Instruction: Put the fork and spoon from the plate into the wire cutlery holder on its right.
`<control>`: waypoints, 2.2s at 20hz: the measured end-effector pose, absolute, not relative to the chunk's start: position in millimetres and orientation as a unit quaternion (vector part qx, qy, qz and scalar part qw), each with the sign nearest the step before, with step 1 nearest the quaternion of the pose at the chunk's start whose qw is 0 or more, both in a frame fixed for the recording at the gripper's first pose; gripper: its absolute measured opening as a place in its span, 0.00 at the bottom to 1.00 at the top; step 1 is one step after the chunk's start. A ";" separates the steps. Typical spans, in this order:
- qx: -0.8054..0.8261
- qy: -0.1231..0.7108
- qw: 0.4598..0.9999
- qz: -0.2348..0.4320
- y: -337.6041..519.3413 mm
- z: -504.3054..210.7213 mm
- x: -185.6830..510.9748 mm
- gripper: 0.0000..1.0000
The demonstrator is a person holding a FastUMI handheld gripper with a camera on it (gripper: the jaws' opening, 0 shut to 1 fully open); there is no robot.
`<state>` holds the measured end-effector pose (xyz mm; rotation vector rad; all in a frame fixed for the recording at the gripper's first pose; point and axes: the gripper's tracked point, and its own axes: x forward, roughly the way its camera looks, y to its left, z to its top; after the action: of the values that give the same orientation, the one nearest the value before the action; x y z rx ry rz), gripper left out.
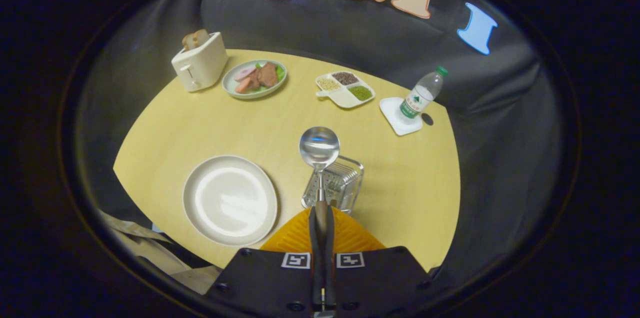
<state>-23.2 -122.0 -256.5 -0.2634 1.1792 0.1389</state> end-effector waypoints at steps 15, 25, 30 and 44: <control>-0.122 0.576 0.805 0.072 -134.0 -270.5 -14.1 0.13; -0.063 0.498 0.863 0.065 -106.3 -239.7 -1.8 0.99; -0.017 0.423 0.904 0.066 -84.9 -212.8 -3.4 0.99; 0.033 0.226 0.972 0.047 -63.4 -137.9 -26.2 0.98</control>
<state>-26.2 -63.4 -137.9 0.0660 0.4572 0.0945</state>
